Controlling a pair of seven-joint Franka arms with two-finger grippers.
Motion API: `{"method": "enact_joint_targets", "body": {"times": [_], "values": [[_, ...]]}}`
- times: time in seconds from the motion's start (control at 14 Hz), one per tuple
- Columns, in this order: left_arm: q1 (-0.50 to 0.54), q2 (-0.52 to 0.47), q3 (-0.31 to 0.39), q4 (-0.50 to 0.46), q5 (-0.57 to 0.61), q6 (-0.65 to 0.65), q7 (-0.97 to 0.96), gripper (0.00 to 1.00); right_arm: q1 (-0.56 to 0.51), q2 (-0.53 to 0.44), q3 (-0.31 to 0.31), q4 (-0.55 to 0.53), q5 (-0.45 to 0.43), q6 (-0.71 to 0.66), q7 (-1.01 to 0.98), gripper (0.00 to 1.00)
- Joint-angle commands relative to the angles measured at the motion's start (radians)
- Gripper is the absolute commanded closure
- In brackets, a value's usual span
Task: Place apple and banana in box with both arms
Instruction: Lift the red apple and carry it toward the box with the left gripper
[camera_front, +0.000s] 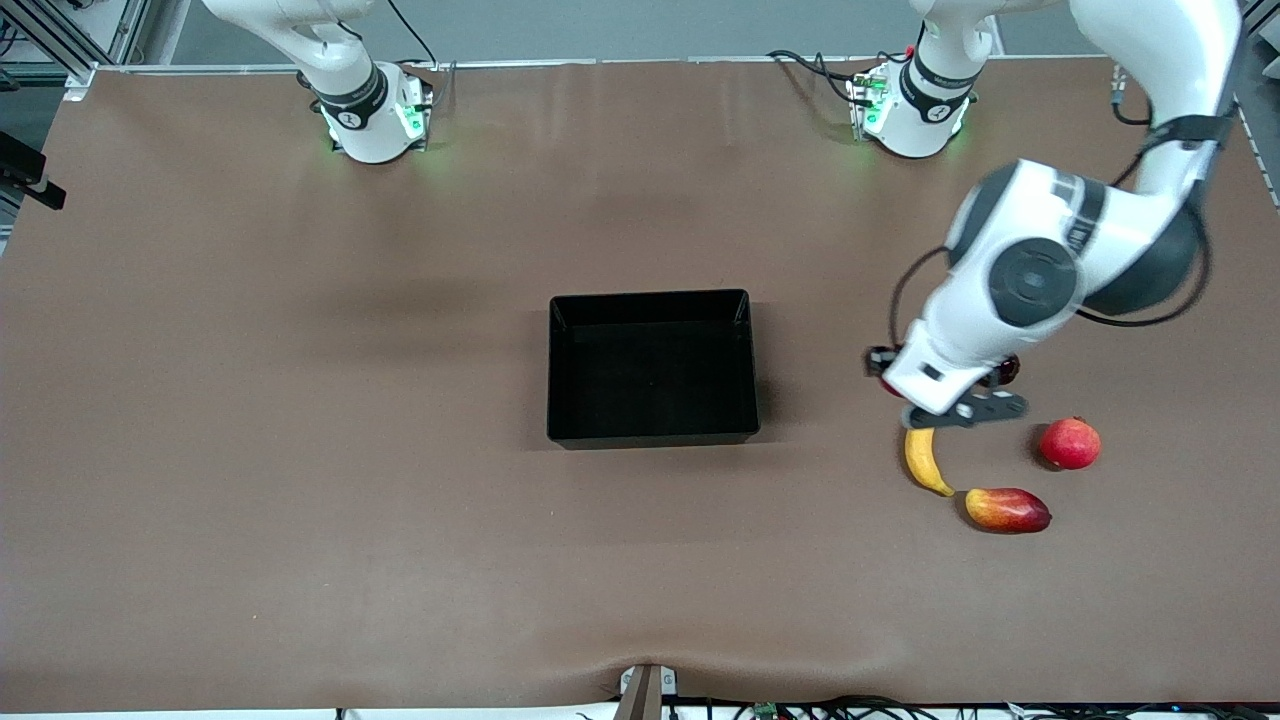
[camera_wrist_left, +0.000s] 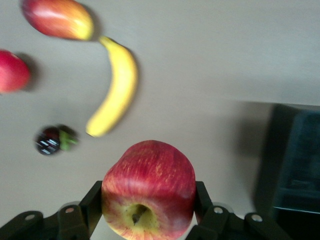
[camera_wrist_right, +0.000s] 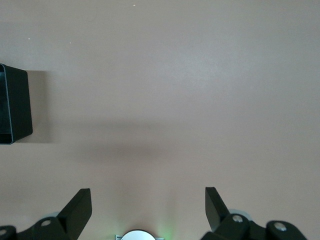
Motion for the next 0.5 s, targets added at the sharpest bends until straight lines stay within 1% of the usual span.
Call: {"method": "enact_joint_targets", "body": {"times": [0.0, 0.07, 0.28, 0.43], "values": [[-0.008, 0.032, -0.102, -0.011, -0.01, 0.006, -0.151, 1.0, -0.009, 0.008, 0.003, 0.026, -0.011, -0.017, -0.015, 0.0], [-0.032, 0.052, -0.112, -0.008, -0.01, 0.024, -0.197, 1.0, -0.009, 0.006, 0.004, 0.026, -0.019, -0.017, -0.015, 0.0], [-0.179, 0.131, -0.109, 0.0, 0.004, 0.159, -0.43, 1.0, -0.012, 0.006, 0.001, 0.026, -0.022, -0.018, -0.017, 0.0], [-0.207, 0.2, -0.107, 0.015, 0.018, 0.234, -0.51, 1.0, -0.009, 0.005, 0.003, 0.026, -0.022, -0.019, -0.015, 0.0]]}}
